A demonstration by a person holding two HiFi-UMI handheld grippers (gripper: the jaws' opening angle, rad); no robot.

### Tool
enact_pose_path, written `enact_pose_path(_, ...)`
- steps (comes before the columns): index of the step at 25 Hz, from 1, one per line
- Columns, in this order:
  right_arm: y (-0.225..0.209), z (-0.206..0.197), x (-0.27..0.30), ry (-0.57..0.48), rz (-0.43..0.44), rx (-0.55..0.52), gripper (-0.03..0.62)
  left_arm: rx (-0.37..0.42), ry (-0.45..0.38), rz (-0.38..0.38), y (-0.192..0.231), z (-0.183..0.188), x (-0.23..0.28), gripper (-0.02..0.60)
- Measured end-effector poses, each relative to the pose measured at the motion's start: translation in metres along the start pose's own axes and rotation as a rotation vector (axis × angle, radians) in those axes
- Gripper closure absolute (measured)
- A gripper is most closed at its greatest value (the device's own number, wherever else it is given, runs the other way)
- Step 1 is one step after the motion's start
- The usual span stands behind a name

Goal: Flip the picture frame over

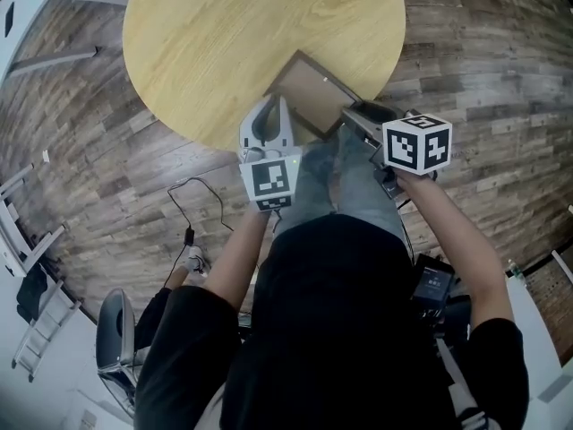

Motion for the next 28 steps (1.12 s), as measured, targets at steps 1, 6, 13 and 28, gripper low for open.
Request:
enact_pose_path(1, 0.000, 0.002, 0.001, -0.003, -0.010, -0.033, 0.438, 0.001, 0.002, 0.000, 0.000, 0.000, 0.001, 0.558)
enact_pose_path(6, 0.005, 0.004, 0.005, -0.022, -0.036, -0.141, 0.427, 0.011, 0.014, 0.013, -0.002, -0.002, 0.001, 0.558)
enact_pose_path(13, 0.007, 0.004, 0.004, -0.050, -0.075, -0.193, 0.421, 0.021, 0.022, 0.009, -0.003, -0.002, 0.001, 0.558)
enact_pose_path(28, 0.027, 0.018, 0.003, -0.078, -0.225, -0.681, 0.391, 0.038, 0.061, -0.015, -0.005, -0.004, 0.002, 0.558)
Point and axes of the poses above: the fingertips, and each gripper's own axes: x forward along the fingers, y to its left, z out of its top, the point moved 5 cm from there along -x, backward along the fingers, and after that the axes turned 7 degrees about -z, right-handed, at the moved point
